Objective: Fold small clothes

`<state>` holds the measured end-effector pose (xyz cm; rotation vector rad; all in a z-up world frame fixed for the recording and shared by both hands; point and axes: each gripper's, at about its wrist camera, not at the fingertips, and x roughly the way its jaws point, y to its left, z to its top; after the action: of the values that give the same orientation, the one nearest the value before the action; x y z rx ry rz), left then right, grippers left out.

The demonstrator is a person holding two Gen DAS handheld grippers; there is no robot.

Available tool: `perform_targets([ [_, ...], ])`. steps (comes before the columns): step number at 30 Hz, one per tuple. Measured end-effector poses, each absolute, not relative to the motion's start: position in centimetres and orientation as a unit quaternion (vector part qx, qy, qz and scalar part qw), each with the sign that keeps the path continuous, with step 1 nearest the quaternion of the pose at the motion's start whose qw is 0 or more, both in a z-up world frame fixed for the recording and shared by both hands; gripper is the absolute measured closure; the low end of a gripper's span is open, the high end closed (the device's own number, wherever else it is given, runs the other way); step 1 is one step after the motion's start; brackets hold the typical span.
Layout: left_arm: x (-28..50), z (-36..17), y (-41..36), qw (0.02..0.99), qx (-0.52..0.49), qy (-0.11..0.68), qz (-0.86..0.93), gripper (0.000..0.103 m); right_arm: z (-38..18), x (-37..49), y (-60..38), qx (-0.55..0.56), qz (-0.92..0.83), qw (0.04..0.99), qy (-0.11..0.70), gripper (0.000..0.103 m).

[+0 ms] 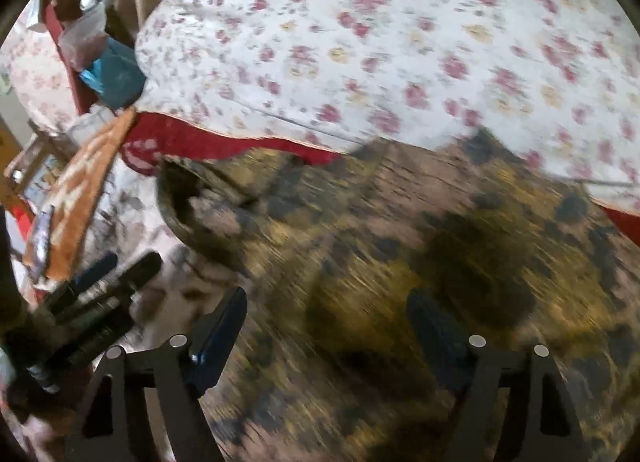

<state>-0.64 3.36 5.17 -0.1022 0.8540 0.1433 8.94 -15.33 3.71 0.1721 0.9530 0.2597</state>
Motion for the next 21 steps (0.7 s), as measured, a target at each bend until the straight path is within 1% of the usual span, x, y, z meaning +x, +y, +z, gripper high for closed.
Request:
perform_targets([
  [6,0.2,4.0,4.8,0.896,-0.075,0.432,0.077,0.024,2.0,15.7,-12.6,0.132,0.161,0.858,0.471,0.025],
  [8,0.3,4.1,5.1,0.896,-0.082,0.430,0.075,0.024,0.8,18.3,-11.7,0.148,0.169,0.847,0.482,0.029],
  [12,0.9,3.9,5.8,0.894,-0.090,0.431,0.082,0.024,-2.7,22.7,-10.7,0.179,0.170,0.820,0.516,0.029],
  [14,1.3,3.6,6.2,0.889,-0.102,0.439,0.086,0.024,-3.1,23.8,-9.9,0.176,0.176,0.829,0.501,0.029],
  [15,1.4,3.5,6.4,0.888,-0.111,0.438,0.085,0.024,-3.1,24.3,-9.4,0.172,0.181,0.832,0.495,0.033],
  [17,1.4,3.5,6.8,0.888,-0.123,0.434,0.091,0.024,-3.6,25.2,-8.3,0.163,0.188,0.831,0.497,0.064],
  [18,1.4,3.5,6.9,0.888,-0.126,0.433,0.093,0.024,-3.7,25.5,-8.0,0.155,0.181,0.834,0.498,0.070],
  [20,1.4,3.5,7.1,0.887,-0.129,0.432,0.096,0.024,-3.4,25.4,-7.8,0.149,0.174,0.842,0.488,0.090],
  [21,1.4,3.5,7.2,0.887,-0.129,0.432,0.096,0.024,-2.8,25.1,-7.8,0.146,0.175,0.847,0.480,0.096],
])
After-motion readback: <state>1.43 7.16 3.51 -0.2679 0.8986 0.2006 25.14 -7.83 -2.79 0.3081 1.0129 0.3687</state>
